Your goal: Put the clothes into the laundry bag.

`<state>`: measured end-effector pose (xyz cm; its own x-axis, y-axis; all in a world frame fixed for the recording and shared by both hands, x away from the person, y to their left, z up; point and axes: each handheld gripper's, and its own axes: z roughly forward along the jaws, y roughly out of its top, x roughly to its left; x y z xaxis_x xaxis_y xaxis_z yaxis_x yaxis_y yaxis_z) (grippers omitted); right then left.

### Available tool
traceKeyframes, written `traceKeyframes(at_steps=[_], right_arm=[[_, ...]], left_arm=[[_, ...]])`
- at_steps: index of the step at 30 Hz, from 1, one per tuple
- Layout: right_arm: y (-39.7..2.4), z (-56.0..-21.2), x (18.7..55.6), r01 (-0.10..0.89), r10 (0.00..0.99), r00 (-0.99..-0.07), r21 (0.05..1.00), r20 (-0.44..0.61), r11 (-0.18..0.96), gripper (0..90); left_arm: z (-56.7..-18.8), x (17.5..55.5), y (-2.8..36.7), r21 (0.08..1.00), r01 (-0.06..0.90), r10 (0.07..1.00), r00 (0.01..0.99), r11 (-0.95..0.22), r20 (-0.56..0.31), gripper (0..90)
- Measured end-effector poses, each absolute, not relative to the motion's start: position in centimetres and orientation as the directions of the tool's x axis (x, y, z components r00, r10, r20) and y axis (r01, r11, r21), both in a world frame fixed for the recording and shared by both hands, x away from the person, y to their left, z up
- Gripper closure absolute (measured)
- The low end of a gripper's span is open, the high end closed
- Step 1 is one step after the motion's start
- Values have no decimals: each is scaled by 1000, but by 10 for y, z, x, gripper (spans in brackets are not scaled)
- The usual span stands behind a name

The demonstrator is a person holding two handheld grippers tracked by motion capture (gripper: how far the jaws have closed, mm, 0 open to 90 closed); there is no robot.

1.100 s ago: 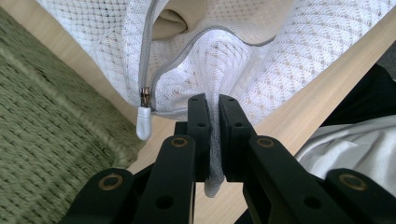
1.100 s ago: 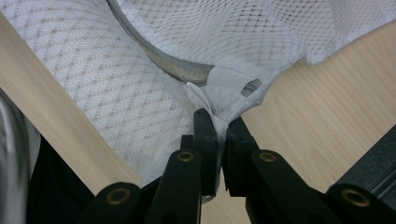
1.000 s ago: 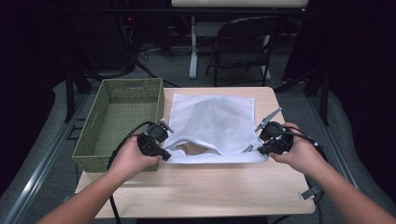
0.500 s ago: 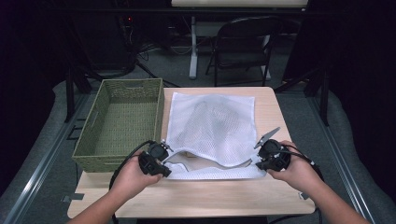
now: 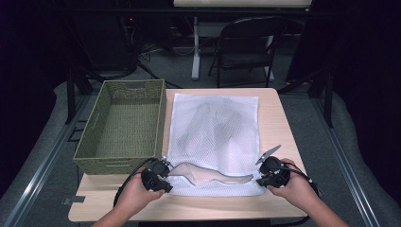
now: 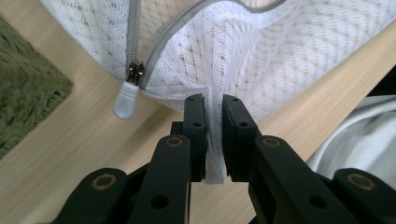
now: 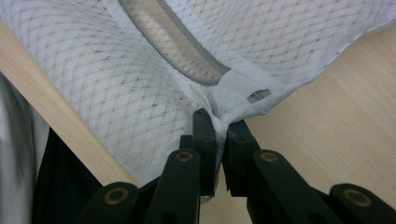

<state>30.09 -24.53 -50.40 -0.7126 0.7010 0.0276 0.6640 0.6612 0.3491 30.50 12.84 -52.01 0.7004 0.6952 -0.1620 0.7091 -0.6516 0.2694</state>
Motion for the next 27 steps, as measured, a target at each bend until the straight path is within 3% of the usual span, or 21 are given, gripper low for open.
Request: traceKeyframes(at_steps=[23,27], right_arm=[[-261,-531,290,721,748,-660,342,74,603,708],[-262,-535,285,731,764,-641,368,79,575,633]], left_arm=[[-542,291,154,290,757,748,642,-585,-167,730],[-540,289,160,297,759,750,639,-580,-169,717]])
